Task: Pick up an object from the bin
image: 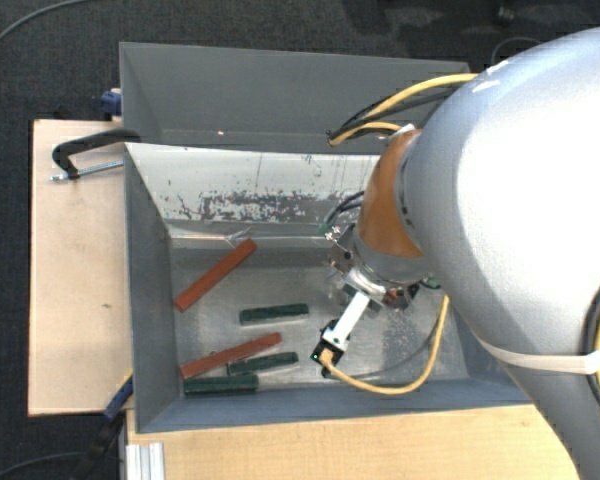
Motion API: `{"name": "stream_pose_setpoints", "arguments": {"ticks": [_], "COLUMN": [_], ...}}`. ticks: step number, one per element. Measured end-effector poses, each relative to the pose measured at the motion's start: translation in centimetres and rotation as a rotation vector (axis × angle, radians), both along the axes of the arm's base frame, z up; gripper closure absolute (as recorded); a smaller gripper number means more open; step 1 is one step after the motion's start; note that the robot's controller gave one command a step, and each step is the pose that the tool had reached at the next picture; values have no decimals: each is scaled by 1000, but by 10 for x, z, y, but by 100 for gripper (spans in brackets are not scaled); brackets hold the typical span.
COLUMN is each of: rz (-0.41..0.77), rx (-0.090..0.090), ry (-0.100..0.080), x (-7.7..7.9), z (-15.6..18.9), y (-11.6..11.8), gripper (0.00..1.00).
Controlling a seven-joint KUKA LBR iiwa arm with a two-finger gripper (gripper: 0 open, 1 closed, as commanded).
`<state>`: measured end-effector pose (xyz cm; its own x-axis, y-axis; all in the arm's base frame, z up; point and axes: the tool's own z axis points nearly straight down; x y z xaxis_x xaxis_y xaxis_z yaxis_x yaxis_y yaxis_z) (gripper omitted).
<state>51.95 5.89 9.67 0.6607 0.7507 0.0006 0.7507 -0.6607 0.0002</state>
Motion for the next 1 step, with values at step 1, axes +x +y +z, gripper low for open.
{"name": "stream_pose_setpoints", "arguments": {"ticks": [1], "rz": [3], "rx": [1], "ry": [2], "x": [0], "z": [-1], "y": [1], "gripper": [0]}}
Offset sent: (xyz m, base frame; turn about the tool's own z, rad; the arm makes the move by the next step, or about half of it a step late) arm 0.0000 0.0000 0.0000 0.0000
